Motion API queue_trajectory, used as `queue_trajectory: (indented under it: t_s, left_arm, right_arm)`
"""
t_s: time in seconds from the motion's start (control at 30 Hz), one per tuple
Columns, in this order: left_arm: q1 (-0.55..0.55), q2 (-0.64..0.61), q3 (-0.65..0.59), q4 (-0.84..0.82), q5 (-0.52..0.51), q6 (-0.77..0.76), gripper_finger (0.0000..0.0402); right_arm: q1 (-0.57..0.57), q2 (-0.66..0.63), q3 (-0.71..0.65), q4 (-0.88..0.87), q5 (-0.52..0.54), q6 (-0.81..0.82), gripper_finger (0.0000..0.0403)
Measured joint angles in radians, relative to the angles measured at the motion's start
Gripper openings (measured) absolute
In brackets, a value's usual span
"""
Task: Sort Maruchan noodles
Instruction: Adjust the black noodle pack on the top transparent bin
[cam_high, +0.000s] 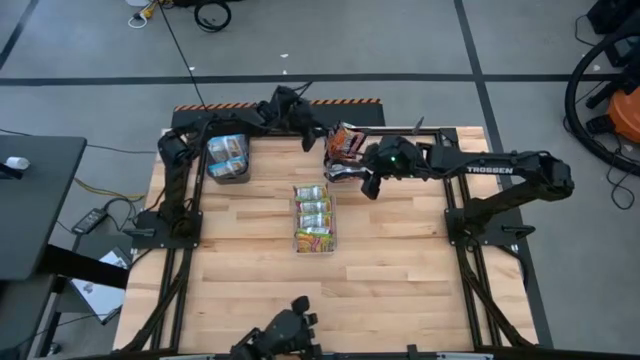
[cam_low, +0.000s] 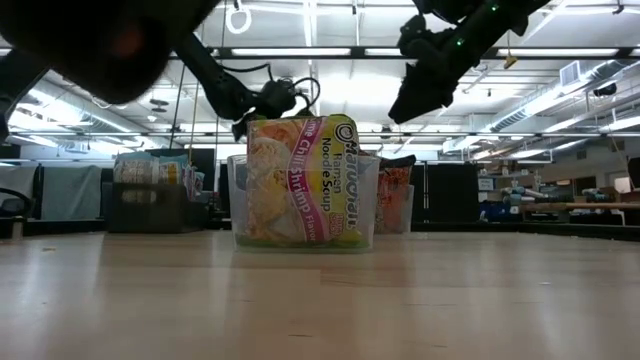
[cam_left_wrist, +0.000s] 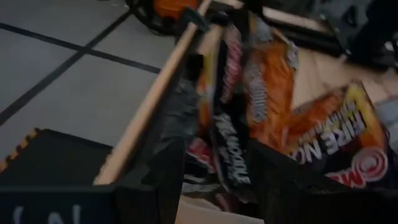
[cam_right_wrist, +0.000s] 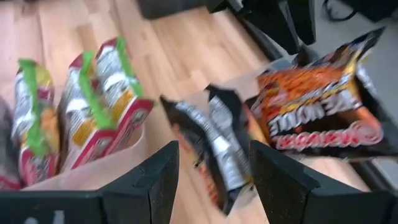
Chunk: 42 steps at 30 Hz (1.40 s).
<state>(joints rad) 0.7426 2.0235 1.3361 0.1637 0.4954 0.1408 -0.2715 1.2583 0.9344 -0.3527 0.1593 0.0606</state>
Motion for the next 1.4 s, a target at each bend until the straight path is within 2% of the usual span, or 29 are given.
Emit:
queue_trajectory:
  t_s: [0.1,0.37,0.6,0.67,0.83,0.97,1.2,1.4]
  left_arm:
    - [-0.015,0.019,0.000,0.009,-0.026,0.040,0.0176]
    - [-0.056,0.040,-0.001,0.005,-0.240,0.152,0.0176]
    - [-0.047,0.031,-0.001,-0.005,-0.259,0.143,0.0176]
    - [-0.029,0.031,-0.001,-0.004,-0.245,0.126,0.0176]
    - [0.037,0.039,-0.001,0.023,-0.131,0.081,0.0176]
    - [0.062,0.073,-0.001,0.050,-0.013,0.094,0.0176]
    - [0.040,0.089,0.014,0.136,0.012,0.100,0.0176]
    - [0.042,0.090,0.014,0.046,0.045,0.077,0.0176]
  right_arm:
    - [0.013,0.000,0.000,-0.026,0.006,0.024,0.0200]
    - [0.023,0.000,-0.001,-0.024,0.031,0.064,0.0200]
    - [0.023,0.000,-0.001,-0.025,0.032,0.076,0.0200]
    - [0.023,0.000,-0.001,-0.026,0.032,0.079,0.0200]
    - [0.023,0.000,-0.001,-0.035,0.037,0.079,0.0200]
    - [0.023,0.000,-0.001,-0.034,0.080,0.078,0.0200]
    - [0.023,0.000,-0.002,-0.023,0.083,0.078,0.0200]
    - [0.020,0.000,-0.002,-0.022,0.083,0.077,0.0200]
